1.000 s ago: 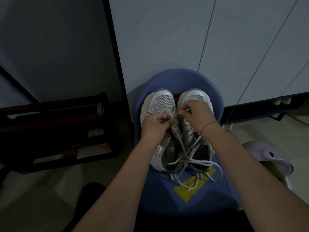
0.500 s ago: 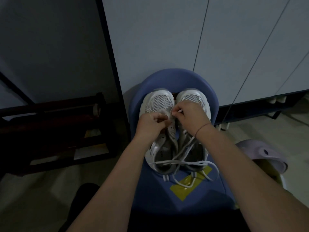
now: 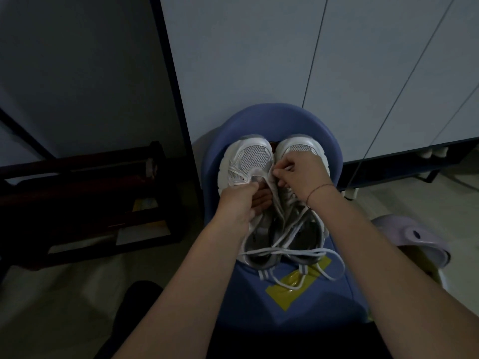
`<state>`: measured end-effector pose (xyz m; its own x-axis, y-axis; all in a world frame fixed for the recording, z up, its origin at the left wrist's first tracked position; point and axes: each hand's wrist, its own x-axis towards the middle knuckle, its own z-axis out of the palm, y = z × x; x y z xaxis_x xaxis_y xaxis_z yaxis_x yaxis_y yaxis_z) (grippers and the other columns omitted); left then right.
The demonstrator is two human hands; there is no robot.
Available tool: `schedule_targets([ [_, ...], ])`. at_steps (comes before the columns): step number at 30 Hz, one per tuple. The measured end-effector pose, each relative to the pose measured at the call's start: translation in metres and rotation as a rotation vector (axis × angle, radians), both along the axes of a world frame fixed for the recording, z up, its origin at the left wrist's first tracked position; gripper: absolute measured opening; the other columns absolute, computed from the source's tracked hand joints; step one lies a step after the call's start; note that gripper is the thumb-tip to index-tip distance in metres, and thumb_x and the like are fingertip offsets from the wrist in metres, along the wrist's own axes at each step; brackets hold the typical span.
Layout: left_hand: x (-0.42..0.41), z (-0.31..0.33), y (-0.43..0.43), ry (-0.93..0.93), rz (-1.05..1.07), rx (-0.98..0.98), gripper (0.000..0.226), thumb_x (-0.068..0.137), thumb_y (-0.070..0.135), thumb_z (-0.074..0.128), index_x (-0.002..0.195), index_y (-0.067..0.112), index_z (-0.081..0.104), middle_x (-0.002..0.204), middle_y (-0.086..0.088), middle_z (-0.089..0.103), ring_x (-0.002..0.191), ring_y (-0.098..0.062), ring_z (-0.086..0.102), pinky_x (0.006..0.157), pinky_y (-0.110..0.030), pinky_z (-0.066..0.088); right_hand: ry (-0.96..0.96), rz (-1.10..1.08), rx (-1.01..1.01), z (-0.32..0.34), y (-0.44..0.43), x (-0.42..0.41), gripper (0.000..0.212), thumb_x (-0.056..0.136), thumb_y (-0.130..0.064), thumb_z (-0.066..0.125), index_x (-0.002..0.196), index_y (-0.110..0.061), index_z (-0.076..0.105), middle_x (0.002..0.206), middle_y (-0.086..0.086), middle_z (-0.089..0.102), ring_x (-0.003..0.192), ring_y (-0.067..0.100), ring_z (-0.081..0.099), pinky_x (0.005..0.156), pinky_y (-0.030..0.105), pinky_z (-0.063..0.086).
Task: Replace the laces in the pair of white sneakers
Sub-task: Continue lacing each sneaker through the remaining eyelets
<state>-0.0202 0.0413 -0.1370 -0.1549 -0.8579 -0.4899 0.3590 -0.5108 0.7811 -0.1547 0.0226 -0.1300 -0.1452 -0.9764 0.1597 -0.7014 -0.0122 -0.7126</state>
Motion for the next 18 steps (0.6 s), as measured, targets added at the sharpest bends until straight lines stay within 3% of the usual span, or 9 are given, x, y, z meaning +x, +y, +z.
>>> schedule_targets([
  [4,0.0,-0.002,0.002,0.009,0.005,-0.015,0.023,0.103,0.013,0.045,0.092,0.004,0.063,0.08,-0.01,0.064,0.07,-0.015,0.061,0.054,-0.016,0.054,-0.02,0.035,-0.011,-0.002,-0.002,0.001,0.017,0.085,-0.01,0.067,0.072,-0.021,0.064,0.056,-0.006,0.061,0.047,0.001,0.057,0.065,0.021,0.047],
  [11,0.001,-0.004,-0.002,0.004,0.019,-0.004,0.027,0.103,0.021,0.048,0.085,0.011,0.066,0.06,0.001,0.068,0.052,-0.005,0.063,0.049,-0.015,0.051,-0.066,0.142,0.022,0.002,0.005,0.002,0.009,0.08,-0.022,0.074,0.086,-0.018,0.068,0.079,-0.007,0.065,0.076,0.006,0.061,0.078,0.021,0.047],
  [14,0.001,-0.003,-0.003,0.004,0.015,-0.019,0.024,0.1,0.021,0.053,0.082,0.011,0.066,0.054,0.002,0.068,0.047,-0.005,0.064,0.046,-0.015,0.051,-0.084,0.17,0.088,0.002,0.008,0.0,0.03,0.071,-0.016,0.082,0.095,-0.013,0.065,0.084,-0.008,0.062,0.079,0.008,0.061,0.081,0.022,0.049],
  [18,-0.001,-0.004,-0.004,0.01,-0.002,-0.043,0.018,0.098,0.017,0.058,0.084,0.009,0.067,0.056,0.001,0.069,0.047,-0.006,0.065,0.045,-0.015,0.051,-0.106,0.149,0.077,0.001,0.009,0.001,0.024,0.074,-0.004,0.074,0.094,-0.014,0.065,0.083,-0.014,0.061,0.076,0.0,0.058,0.081,0.018,0.048],
])
